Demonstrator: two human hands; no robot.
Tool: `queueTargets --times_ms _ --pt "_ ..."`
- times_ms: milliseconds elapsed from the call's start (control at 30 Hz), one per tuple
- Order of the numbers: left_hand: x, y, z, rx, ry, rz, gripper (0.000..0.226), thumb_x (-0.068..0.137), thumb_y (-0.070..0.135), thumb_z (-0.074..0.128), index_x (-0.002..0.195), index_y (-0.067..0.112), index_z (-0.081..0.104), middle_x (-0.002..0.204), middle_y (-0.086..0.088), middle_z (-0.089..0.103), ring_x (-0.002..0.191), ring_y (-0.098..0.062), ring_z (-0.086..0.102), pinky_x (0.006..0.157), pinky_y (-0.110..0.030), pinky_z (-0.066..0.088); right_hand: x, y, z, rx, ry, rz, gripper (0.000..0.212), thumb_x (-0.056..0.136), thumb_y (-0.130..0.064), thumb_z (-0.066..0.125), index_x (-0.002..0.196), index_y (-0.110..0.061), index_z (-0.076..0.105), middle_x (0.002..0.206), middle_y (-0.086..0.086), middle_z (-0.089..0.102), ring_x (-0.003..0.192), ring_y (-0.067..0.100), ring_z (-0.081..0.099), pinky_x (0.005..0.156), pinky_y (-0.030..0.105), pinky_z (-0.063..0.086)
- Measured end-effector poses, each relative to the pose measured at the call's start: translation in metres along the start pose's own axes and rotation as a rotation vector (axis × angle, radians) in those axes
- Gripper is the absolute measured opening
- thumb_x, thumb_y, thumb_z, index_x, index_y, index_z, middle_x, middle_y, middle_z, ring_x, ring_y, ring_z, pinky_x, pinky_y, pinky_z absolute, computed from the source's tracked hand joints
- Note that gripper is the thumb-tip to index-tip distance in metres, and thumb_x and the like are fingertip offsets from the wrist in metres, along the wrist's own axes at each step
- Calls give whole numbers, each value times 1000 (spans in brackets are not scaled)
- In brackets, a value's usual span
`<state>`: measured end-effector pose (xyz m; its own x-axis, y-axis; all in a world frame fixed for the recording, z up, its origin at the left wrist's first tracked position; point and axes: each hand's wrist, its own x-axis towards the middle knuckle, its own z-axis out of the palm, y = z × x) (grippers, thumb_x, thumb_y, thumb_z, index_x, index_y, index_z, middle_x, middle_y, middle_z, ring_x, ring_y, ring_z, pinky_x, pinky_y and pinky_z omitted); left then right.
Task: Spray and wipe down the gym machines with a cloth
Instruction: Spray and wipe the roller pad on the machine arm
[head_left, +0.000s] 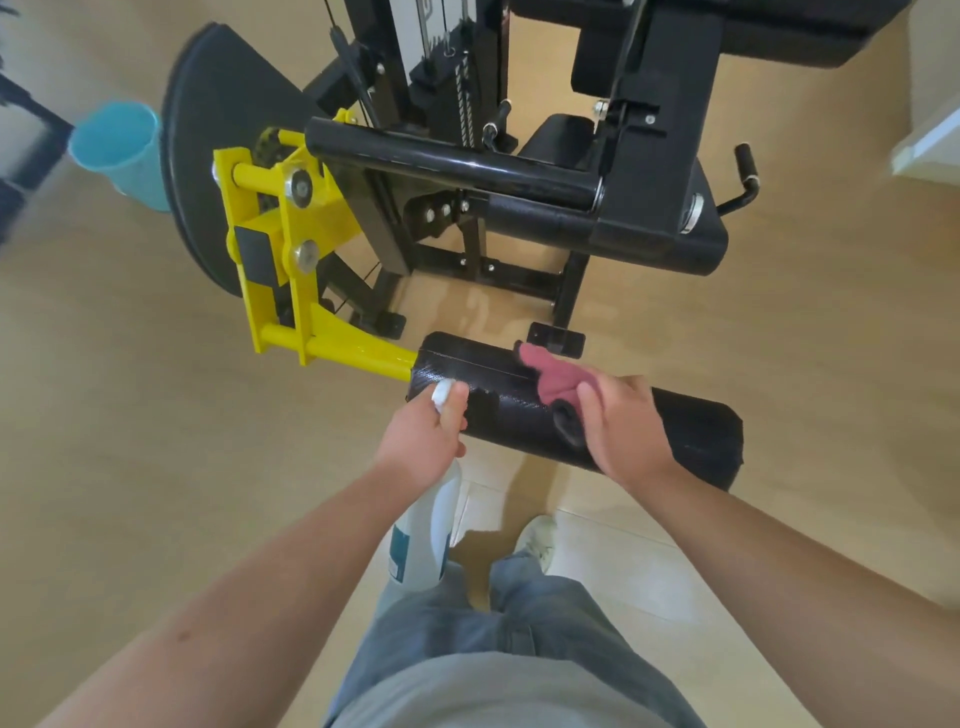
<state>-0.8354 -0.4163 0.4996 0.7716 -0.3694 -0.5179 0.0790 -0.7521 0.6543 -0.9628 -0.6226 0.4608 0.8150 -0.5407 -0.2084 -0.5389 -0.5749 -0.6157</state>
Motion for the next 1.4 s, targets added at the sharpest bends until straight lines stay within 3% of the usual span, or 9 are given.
queueTargets --times_ms 100,233,400,567,667,800,967,1267,1400 --pt "5 5 5 118 -67 5 55 105 58 33 95 13 63 83 -1 73 70 -12 71 73 -33 53 4 -2 -11 20 74 139 34 108 -28 34 115 -10 62 88 4 54 95 29 52 76 31 36" --pt "7 18 24 159 -226 60 50 103 61 35 107 19 62 99 9 72 66 -8 74 80 -30 53 -3 6 -27 54 167 283 39 111 -30 32 128 -10 59 100 5 53 98 19 40 85 35 38" --pt "5 40 51 242 -332 94 63 105 58 34 92 8 70 76 -5 77 80 -19 73 72 -28 51 -15 32 -41 153 319 418 43 109 -37 32 131 -11 59 117 18 62 111 33 53 96 39 42" --pt "7 56 75 257 -455 179 55 104 61 33 95 19 67 88 3 76 76 -14 75 70 -27 49 -34 52 -59 332 460 480 41 111 -34 32 139 -16 56 125 12 66 116 32 60 100 38 45" --pt "7 69 89 356 -516 225 63 104 62 30 86 14 67 72 -2 76 85 -22 72 78 -31 53 -43 63 -74 501 591 549 41 111 -34 33 142 -22 56 127 0 65 119 20 59 100 28 41" --pt "2 80 109 395 -629 275 54 103 64 29 93 26 66 84 1 78 85 -16 73 94 -35 53 -57 80 -92 605 713 626 42 110 -35 32 146 -32 54 128 -8 63 119 12 57 102 24 38" --pt "-5 92 135 474 -607 322 63 104 62 29 86 17 68 68 0 75 74 -17 68 72 -29 49 -77 97 -105 597 783 681 41 110 -35 33 144 -27 55 126 -2 64 118 18 57 102 29 40" --pt "-13 100 157 551 -616 349 72 102 64 27 91 9 71 66 2 76 80 -20 73 86 -33 55 -97 112 -119 575 807 744 42 110 -37 32 141 -22 55 115 0 63 109 23 58 97 34 43" --pt "-6 95 145 446 -612 298 55 103 64 32 94 22 68 87 -1 78 82 -18 75 89 -35 54 -94 105 -115 578 769 738 41 110 -37 32 139 -23 56 103 -2 67 94 20 64 94 36 47"
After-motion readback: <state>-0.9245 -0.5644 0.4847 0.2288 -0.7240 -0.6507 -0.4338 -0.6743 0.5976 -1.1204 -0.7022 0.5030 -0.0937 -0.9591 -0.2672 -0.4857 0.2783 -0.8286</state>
